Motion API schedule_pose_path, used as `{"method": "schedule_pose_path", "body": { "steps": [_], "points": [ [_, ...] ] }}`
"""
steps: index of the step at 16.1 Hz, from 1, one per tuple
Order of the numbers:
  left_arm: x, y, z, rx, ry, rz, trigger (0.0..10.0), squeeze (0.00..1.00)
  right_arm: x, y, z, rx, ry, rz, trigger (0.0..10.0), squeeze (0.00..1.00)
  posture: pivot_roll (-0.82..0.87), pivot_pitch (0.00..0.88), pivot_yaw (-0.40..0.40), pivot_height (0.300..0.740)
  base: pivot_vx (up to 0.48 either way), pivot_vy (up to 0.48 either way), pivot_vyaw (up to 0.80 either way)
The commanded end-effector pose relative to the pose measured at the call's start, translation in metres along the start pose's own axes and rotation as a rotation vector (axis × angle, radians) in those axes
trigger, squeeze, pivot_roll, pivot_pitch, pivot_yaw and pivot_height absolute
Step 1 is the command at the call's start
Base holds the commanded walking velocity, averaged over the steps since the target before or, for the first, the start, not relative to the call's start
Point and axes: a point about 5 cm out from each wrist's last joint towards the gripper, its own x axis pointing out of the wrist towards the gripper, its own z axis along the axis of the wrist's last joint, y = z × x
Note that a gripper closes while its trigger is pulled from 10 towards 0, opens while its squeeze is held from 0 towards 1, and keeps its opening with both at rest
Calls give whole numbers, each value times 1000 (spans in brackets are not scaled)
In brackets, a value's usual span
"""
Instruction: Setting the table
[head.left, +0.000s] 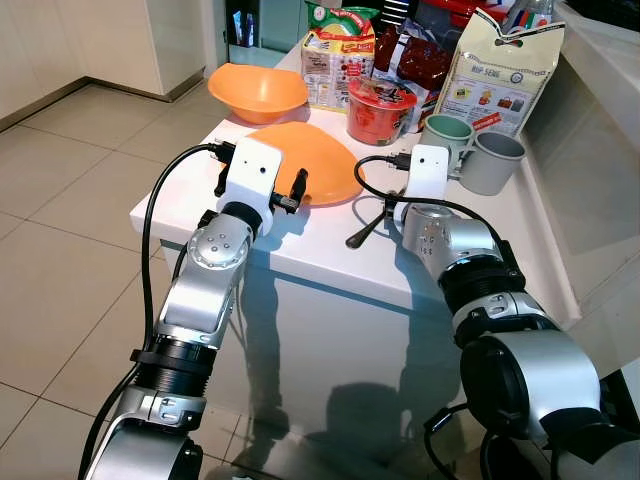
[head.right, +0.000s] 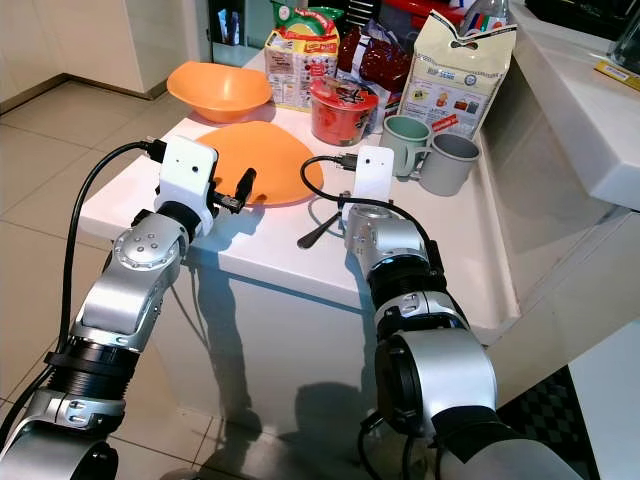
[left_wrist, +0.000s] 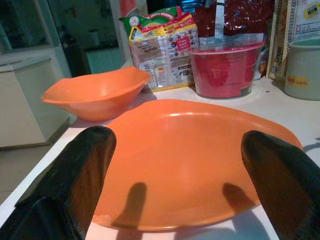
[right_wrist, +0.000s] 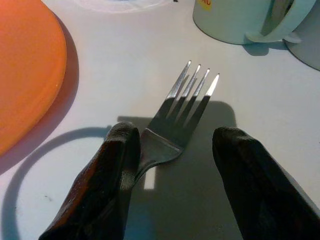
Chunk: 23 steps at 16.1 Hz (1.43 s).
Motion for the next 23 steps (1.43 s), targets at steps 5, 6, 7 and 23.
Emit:
{"method": "schedule_pose_path", "body": {
  "steps": [5,6,7,23],
  "points": [
    [1,-3,9,4,-30,-11,10000,0,3,-9,-16,-53,33,-36,10000,0,195,0,-120,740,0,0,0],
    [1,-3,9,4,-30,-12,10000,0,3,-9,-15,-50,27,-36,10000,0,195,0,-120,740,0,0,0],
    [1,-3,9,5,-30,-13,10000,0,3,-10,-12,-51,12,-40,10000,0,194,0,-119,740,0,0,0],
    [1,-3,10,6,-30,-14,10000,0,5,-15,-8,9,28,-55,10000,0,195,0,-113,740,0,0,0]
  ]
}}
